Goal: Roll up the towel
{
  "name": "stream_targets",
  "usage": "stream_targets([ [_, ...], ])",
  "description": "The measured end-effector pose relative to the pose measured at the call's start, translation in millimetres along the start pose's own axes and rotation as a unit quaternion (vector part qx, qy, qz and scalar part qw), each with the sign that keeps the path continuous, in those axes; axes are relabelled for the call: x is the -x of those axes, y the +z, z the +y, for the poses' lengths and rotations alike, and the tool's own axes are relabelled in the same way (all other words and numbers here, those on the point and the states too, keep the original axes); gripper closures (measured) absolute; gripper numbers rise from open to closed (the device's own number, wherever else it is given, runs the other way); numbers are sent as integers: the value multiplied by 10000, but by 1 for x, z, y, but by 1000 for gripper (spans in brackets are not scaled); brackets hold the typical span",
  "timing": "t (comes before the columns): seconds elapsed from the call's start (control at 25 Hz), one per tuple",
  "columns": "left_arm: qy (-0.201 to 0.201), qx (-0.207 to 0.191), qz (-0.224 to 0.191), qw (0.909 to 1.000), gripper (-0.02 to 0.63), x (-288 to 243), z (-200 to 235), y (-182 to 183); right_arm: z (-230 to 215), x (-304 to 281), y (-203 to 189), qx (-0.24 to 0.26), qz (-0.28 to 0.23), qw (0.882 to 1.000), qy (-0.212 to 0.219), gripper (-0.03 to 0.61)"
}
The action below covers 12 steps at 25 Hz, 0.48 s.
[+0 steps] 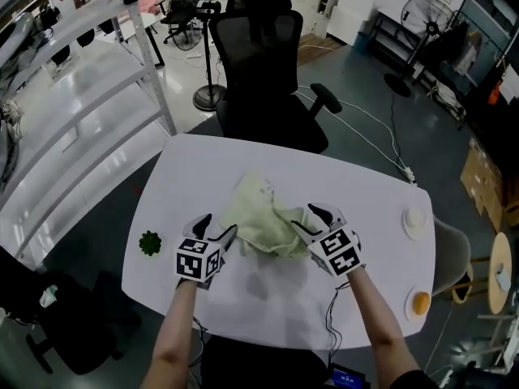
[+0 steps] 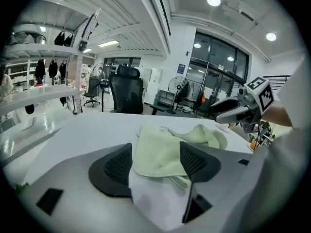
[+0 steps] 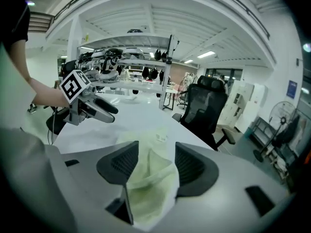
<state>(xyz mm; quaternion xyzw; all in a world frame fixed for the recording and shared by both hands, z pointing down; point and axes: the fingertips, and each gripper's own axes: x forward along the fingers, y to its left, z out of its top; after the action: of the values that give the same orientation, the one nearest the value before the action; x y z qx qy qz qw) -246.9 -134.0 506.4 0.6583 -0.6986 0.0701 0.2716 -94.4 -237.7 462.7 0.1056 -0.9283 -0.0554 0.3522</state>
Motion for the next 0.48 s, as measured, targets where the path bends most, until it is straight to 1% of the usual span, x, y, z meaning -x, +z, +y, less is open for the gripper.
stream_targets([
  [0.16, -76, -48, 302, 9995, 289, -22, 15, -6, 8, -30, -5, 258, 350, 9988, 232, 331],
  [0.32, -224, -29, 644, 9977, 290, -43, 24, -17, 14, -56, -18, 556, 752, 9948, 406, 334],
  [0.48, -275, -27, 894, 9956, 290, -61, 30, -28, 16, -75, -30, 670, 1077, 9905, 537, 337],
])
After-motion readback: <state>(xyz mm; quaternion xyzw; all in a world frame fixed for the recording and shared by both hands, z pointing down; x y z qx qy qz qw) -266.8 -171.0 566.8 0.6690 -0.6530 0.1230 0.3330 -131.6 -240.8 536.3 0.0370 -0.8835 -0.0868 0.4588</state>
